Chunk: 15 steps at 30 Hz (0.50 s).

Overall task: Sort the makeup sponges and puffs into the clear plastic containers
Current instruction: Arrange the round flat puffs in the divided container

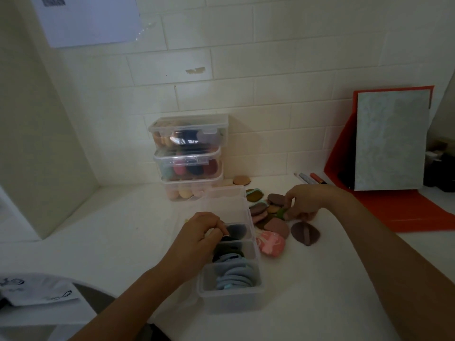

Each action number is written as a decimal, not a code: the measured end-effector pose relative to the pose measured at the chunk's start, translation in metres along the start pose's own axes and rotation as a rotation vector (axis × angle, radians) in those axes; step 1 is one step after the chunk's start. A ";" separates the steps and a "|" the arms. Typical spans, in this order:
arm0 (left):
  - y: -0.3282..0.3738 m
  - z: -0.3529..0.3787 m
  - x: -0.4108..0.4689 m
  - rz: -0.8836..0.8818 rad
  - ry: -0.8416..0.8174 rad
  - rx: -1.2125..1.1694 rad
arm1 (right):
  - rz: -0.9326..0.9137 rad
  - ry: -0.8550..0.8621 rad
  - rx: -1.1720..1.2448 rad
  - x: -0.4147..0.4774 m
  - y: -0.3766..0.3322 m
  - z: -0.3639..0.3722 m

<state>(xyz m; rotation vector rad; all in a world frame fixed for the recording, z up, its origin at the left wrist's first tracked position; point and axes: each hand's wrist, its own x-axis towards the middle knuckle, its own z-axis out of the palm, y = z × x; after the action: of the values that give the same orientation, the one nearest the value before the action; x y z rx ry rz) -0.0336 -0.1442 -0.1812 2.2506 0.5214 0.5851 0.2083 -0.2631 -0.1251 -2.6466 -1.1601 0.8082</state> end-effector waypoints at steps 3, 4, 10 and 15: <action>0.001 0.000 0.000 0.005 0.004 -0.011 | 0.077 -0.125 -0.109 -0.011 0.001 -0.004; 0.000 0.000 0.000 0.004 0.002 -0.011 | 0.104 -0.165 -0.166 -0.014 0.001 -0.004; 0.000 0.000 0.000 -0.001 0.003 -0.003 | 0.193 -0.201 -0.314 -0.021 -0.015 0.006; 0.000 0.000 0.000 0.000 0.013 0.010 | 0.138 -0.057 -0.259 -0.033 -0.026 0.001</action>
<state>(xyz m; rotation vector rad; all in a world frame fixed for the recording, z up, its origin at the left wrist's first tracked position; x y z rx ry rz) -0.0337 -0.1444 -0.1814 2.2580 0.5320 0.5994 0.1724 -0.2687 -0.1028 -2.9607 -1.1792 0.8096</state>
